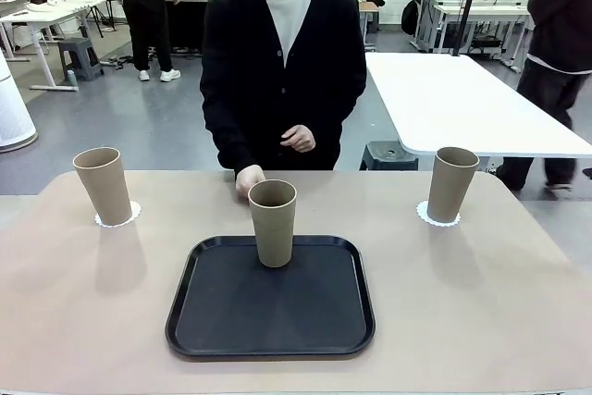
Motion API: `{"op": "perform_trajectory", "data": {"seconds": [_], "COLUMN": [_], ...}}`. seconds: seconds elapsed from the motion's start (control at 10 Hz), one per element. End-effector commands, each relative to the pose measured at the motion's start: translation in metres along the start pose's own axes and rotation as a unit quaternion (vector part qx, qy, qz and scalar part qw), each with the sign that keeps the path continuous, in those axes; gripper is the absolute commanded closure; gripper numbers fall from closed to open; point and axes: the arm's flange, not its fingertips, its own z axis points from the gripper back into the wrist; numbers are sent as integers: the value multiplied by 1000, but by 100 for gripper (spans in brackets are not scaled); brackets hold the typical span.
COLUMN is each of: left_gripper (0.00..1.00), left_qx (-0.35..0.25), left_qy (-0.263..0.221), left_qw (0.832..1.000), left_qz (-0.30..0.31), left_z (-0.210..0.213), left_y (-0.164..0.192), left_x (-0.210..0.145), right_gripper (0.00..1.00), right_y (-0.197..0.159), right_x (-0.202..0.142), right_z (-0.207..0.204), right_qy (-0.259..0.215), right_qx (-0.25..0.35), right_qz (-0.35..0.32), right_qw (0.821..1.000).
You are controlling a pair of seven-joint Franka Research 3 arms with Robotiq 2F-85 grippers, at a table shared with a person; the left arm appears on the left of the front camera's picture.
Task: Place coasters on the table and set cups on them.
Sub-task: Take one Reusable plastic cup from the Flat Tray and place it on a coaster set by the human.
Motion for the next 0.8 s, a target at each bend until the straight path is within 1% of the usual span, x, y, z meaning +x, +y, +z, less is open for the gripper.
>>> {"op": "perform_trajectory", "data": {"seconds": [0.0, 0.7], "left_gripper": [0, 0], "left_qx": [-3, -3], "left_qy": [-2, -2], "left_qw": [1000, 1000], "left_qz": [1, 1], "left_z": [1, 1], "left_y": [-4, -4], "left_x": [0, 0], "right_gripper": [0, 0], "right_y": [2, 2], "right_x": [2, 2], "right_z": [-1, -1], "right_qy": [-13, -13], "right_qx": [5, 5], "right_qz": [-8, -8], "right_qw": [1000, 1000]}}
